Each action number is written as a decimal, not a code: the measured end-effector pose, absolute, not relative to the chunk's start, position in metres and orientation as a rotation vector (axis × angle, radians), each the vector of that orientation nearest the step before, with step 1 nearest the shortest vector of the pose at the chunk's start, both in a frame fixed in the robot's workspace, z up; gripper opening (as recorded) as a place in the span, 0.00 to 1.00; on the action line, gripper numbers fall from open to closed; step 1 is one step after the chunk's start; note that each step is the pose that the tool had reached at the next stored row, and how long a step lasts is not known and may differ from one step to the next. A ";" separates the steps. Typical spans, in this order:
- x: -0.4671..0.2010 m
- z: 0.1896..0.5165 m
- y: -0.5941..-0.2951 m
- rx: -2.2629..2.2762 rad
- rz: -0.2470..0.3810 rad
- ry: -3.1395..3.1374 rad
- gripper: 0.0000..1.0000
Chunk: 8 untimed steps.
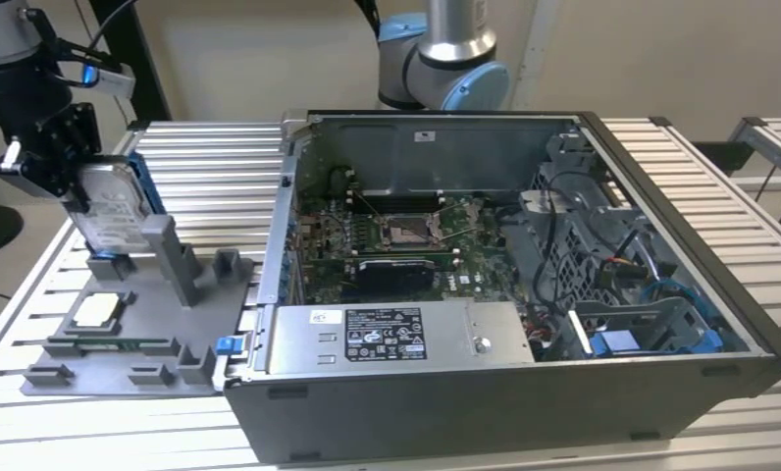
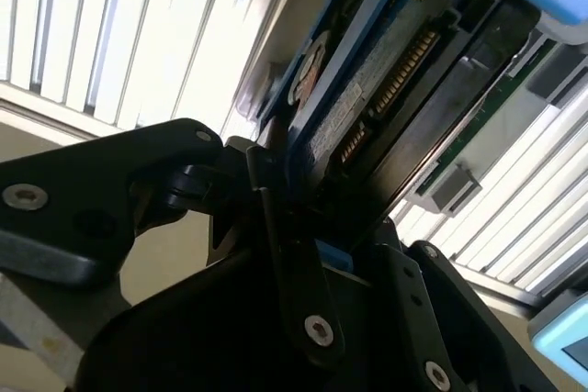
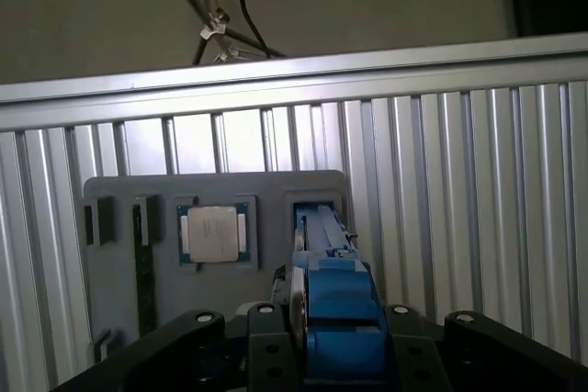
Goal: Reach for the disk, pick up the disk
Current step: 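Pick up the disk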
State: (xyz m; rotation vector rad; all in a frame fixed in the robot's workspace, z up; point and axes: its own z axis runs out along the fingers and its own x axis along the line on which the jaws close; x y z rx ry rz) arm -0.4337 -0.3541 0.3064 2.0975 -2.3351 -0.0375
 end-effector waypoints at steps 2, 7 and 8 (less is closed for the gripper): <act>-0.434 0.309 -0.354 2.097 -0.038 -2.335 0.00; -0.434 0.313 -0.354 2.097 -0.038 -2.335 0.00; -0.434 0.314 -0.354 2.097 -0.038 -2.335 0.00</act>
